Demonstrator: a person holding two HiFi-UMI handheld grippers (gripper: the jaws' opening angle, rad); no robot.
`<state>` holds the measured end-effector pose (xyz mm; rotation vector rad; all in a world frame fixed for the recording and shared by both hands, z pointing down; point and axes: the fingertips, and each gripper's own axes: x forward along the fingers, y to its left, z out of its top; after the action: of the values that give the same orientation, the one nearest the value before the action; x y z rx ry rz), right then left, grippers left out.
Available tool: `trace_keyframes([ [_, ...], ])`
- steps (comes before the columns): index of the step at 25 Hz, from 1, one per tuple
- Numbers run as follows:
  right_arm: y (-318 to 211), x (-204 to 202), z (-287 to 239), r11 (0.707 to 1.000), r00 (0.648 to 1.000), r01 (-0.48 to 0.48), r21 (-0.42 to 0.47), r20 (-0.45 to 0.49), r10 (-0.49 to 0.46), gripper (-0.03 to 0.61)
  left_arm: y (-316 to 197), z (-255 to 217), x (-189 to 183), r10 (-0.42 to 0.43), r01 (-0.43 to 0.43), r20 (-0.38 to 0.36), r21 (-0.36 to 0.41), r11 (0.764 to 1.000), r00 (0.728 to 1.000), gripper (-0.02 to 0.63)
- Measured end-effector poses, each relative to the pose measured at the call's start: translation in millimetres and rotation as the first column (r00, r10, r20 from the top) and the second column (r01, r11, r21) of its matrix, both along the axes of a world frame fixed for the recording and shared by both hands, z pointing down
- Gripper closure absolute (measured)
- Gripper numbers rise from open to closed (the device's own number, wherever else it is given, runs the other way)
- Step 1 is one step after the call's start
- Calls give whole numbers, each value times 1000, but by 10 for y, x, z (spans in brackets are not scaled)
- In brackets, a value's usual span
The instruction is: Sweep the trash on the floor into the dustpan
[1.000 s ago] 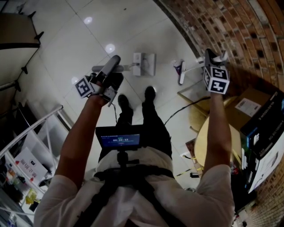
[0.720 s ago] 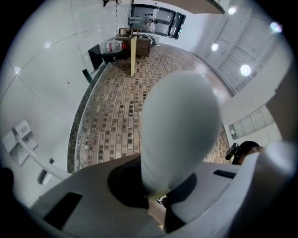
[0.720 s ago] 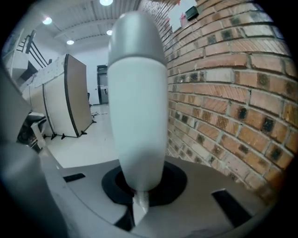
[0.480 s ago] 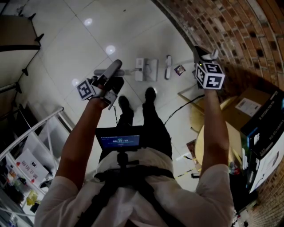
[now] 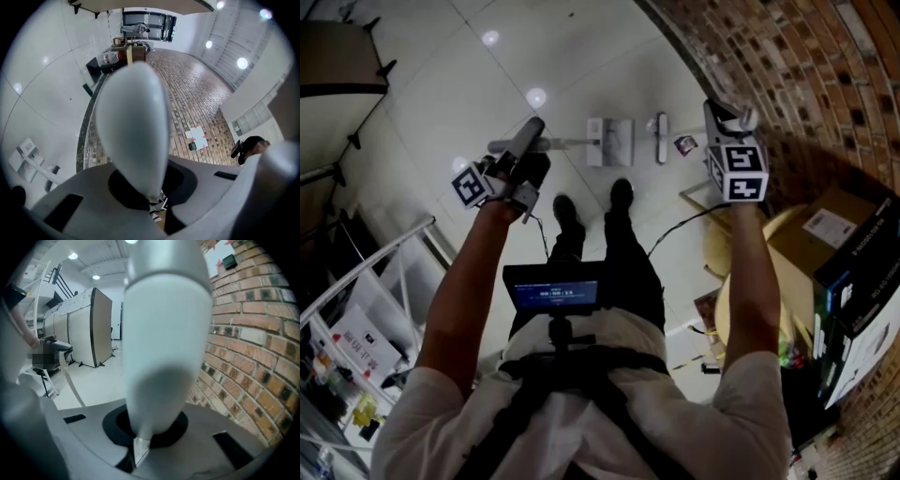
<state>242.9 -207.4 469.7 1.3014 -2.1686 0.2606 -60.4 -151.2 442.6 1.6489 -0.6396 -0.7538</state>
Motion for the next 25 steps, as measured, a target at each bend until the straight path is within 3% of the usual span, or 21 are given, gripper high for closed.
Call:
trace_keyframes([
  [7,-82,10,240,999,999,-40,-20,-30,39,575,-56,-65,-251,-62,62,11,37,997,998,611],
  [14,-88,-185,385,986,974,-150,-73,159,160,568,-10,-56,-374,-124,124,11,40,992,992,611],
  [19,96,-506,231,990,970,-120,-67,204,132,563,65,-46,-566,-142,142,1,36,989,990,611],
  [22,199,-472,187,989,945,-113,-92,297,135,564,86,-1,-439,-139,139,-3,29,990,990,611],
  [25,403,-558,89,993,921,-46,-110,380,85,565,109,47,-393,-138,138,3,17,990,990,609],
])
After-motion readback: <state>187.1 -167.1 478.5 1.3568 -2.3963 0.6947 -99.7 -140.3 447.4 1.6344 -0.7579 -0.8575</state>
